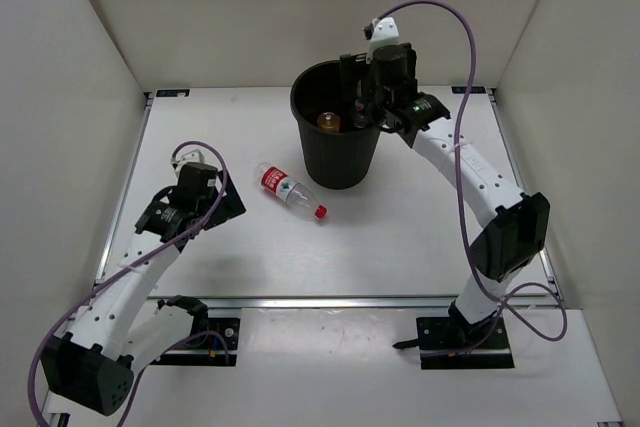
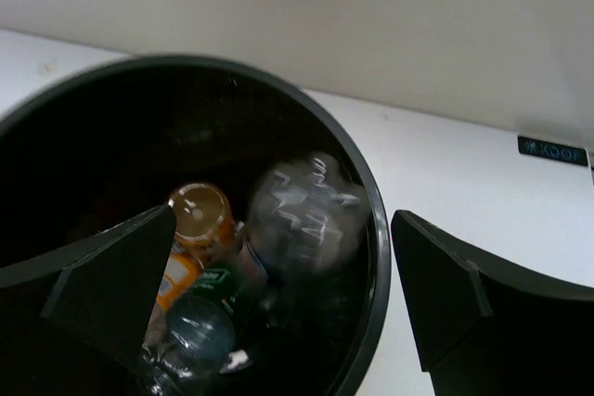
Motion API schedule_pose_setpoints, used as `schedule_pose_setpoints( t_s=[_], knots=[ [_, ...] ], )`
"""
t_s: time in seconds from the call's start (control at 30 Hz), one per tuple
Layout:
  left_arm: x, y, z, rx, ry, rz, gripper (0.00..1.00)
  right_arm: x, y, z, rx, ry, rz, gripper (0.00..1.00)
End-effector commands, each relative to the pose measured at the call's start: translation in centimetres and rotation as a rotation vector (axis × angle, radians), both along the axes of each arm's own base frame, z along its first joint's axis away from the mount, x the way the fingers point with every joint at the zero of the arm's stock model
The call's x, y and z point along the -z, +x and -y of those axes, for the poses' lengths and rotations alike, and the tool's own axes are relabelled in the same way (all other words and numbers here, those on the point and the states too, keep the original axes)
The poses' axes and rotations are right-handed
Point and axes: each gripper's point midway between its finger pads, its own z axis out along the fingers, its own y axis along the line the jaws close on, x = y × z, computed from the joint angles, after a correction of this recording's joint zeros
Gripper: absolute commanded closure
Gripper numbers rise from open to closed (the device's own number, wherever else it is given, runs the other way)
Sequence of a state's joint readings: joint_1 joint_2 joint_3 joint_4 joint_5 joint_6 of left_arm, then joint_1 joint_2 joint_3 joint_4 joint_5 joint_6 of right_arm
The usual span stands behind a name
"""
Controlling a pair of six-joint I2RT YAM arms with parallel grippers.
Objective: Put the plastic bottles in the bin
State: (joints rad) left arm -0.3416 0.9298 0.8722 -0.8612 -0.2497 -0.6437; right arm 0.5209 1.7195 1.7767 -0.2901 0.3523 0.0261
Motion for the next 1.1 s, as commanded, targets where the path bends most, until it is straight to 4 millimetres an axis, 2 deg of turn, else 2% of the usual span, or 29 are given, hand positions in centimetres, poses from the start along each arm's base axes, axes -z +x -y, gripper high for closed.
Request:
schedule_pose_setpoints(
  t_s=[0.0,0.07,0.1,0.17,0.2,0.23,0.3,0.33,0.4,0.43,0.5,0.53,0.57,0.6,0.63,0.67,0.73,0.8,0.93,1.0,1.07],
  knots=[
    [0.1,1.2,1.1,-0.041,-0.063,0.023,0.02,-6.9,-1.8,2.6,0.037,0.053,0.162,0.01],
    [0.0,2.4,1.6,-0.056,-0.084,0.032,0.01,-8.1,-3.4,3.1,0.041,0.051,0.206,0.00],
    [-0.1,2.9,2.3,-0.043,-0.101,0.028,0.01,-9.4,-4.5,3.9,0.051,0.050,0.230,0.01],
    [0.0,4.1,3.8,-0.022,-0.124,0.028,0.02,-9.1,-5.6,5.3,0.073,0.037,0.206,0.00],
    [0.0,5.2,4.5,-0.024,-0.135,0.035,0.02,-8.6,-6.6,6.2,0.081,0.037,0.169,0.00],
    [-0.4,6.0,5.1,-0.014,-0.151,0.060,0.01,-7.8,-6.8,7.3,0.094,0.036,0.144,0.01],
    [0.1,8.1,5.5,-0.034,-0.143,0.061,0.02,-4.1,-8.7,10.0,0.119,0.052,0.030,0.01],
    [-0.3,9.0,6.0,-0.029,-0.155,0.081,0.01,-2.9,-9.1,10.6,0.120,0.077,-0.004,0.00],
    [0.1,10.8,7.2,-0.022,-0.191,0.059,0.01,1.9,-11.3,14.3,0.190,0.093,-0.124,0.01],
    [0.4,11.9,7.9,-0.021,-0.190,0.048,0.02,2.7,-12.4,14.8,0.191,0.115,-0.150,0.01],
    [1.1,13.1,9.0,-0.013,-0.179,0.038,0.01,8.2,-14.4,17.8,0.273,0.120,-0.264,0.01],
    [1.9,13.7,9.4,-0.012,-0.173,0.021,0.02,8.6,-15.2,18.3,0.282,0.147,-0.270,0.01],
    [2.4,14.0,9.7,-0.012,-0.170,0.006,0.01,11.3,-16.2,19.5,0.317,0.160,-0.337,0.01],
    [3.2,14.4,10.2,-0.005,-0.166,-0.015,0.01,12.6,-17.3,21.0,0.357,0.175,-0.358,0.01],
    [4.2,14.8,10.6,-0.002,-0.168,-0.037,0.01,12.8,-17.9,21.1,0.349,0.198,-0.359,0.01],
    [4.5,15.3,10.6,-0.004,-0.177,-0.035,0.01,14.1,-18.6,22.2,0.377,0.221,-0.379,0.01],
    [6.6,15.8,11.1,0.011,-0.184,-0.072,0.02,14.6,-19.8,23.7,0.417,0.254,-0.382,0.01],
    [7.6,16.4,11.0,0.009,-0.165,-0.077,0.01,15.1,-20.3,24.1,0.433,0.273,-0.398,0.01],
    [8.7,16.7,11.2,-0.002,-0.155,-0.122,0.01,14.7,-20.3,23.9,0.443,0.256,-0.386,0.01],
    [9.2,16.6,10.7,-0.008,-0.142,-0.125,0.06,14.6,-20.2,23.9,0.451,0.242,-0.380,0.01],
    [9.3,16.2,10.7,-0.013,-0.151,-0.123,0.31,14.4,-20.0,23.9,0.451,0.251,-0.376,0.01]
  ],
)
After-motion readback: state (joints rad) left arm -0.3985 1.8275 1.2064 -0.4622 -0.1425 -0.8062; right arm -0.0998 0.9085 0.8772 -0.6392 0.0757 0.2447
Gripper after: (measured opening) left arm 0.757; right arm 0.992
